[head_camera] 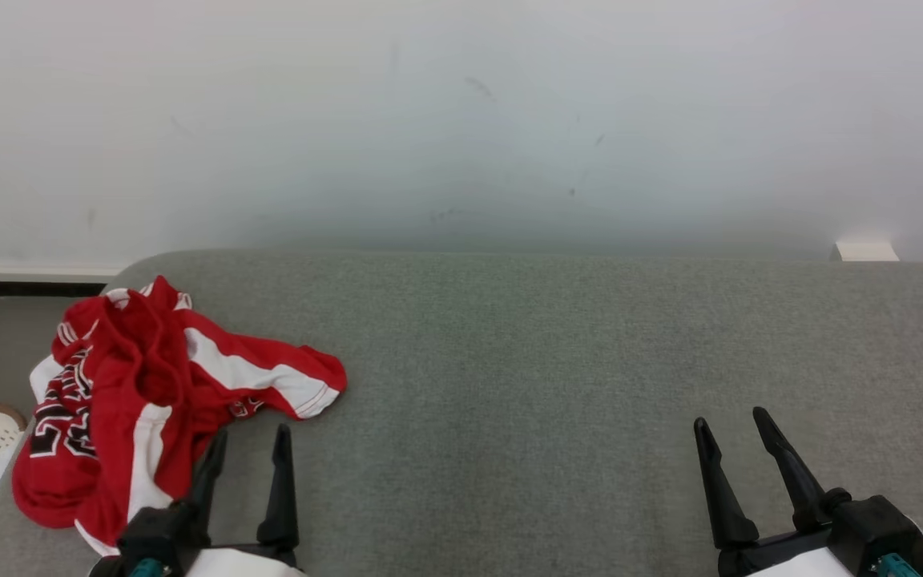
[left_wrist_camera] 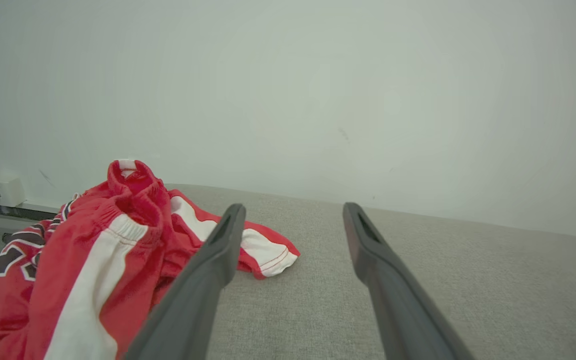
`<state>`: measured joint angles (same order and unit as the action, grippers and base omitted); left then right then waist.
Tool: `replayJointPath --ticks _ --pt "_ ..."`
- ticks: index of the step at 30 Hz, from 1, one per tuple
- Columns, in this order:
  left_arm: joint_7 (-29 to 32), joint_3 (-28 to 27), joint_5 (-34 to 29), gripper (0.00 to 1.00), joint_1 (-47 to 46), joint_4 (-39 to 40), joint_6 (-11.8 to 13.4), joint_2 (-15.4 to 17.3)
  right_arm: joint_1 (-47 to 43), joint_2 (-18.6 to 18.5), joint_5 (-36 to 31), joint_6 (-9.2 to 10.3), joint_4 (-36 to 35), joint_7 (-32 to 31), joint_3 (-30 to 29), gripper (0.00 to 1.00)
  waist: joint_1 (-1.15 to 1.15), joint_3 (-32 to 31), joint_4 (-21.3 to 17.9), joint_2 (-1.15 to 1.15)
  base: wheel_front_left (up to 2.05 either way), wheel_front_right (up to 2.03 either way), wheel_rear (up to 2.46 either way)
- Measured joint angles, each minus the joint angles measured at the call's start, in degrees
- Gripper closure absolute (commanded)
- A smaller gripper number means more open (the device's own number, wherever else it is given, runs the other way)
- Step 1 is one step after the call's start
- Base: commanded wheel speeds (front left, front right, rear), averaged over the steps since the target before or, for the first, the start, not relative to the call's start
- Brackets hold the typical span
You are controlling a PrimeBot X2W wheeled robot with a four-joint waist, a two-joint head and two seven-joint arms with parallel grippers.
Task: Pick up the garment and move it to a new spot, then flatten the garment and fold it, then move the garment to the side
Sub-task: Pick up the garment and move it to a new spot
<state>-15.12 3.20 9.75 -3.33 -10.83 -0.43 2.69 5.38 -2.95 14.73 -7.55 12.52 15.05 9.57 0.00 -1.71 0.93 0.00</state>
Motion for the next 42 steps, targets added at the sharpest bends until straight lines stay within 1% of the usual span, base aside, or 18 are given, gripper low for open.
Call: replayJointPath --ticks 5,11,18,28,32,35,39,42 --pt "0.0 -0.4 0.0 0.0 -0.1 -0.2 0.3 0.0 0.0 0.0 1.1 0.0 -0.3 0.1 1.0 0.0 0.0 0.0 2.2 0.0 0.0 0.0 0.0" --pt "0.0 -1.1 0.0 0.0 -0.1 -0.5 0.5 0.0 -0.1 0.0 1.6 0.0 -1.1 0.1 2.3 0.0 0.0 0.0 6.0 0.0 0.0 0.0 0.0" --pt "0.0 -2.1 0.0 0.0 -0.3 -1.1 0.5 0.0 -0.2 0.0 2.5 0.0 -1.4 0.1 3.3 0.0 0.0 0.0 11.6 0.0 0.0 0.0 0.0" --pt "0.0 -3.0 0.0 0.0 -0.7 -1.8 0.4 0.0 -0.4 0.1 2.9 0.0 -1.6 0.1 3.9 0.0 0.0 0.1 20.6 0.0 0.0 0.0 0.0" --pt "0.0 -3.3 0.0 0.0 -0.7 -1.9 0.3 0.0 -0.3 0.1 3.0 0.0 -1.6 0.1 4.3 0.0 0.0 0.2 23.3 0.0 0.0 0.0 0.0" --pt "0.0 -3.3 0.0 0.0 -0.9 -1.9 0.2 0.0 -0.1 0.1 3.0 0.0 -1.6 0.1 4.5 0.0 0.0 0.4 24.5 0.0 0.0 0.0 0.0" --pt "0.0 -3.2 0.0 0.0 -1.2 -2.4 -0.3 0.0 0.1 0.1 3.0 0.0 -1.5 0.1 5.1 0.0 0.0 0.6 24.4 0.0 0.0 0.0 0.0" --pt "0.0 -3.1 1.8 0.0 -2.0 -3.8 -1.9 0.0 0.3 0.1 3.0 0.0 -1.4 0.1 5.3 0.0 0.0 0.7 23.5 0.0 0.0 0.0 0.0"
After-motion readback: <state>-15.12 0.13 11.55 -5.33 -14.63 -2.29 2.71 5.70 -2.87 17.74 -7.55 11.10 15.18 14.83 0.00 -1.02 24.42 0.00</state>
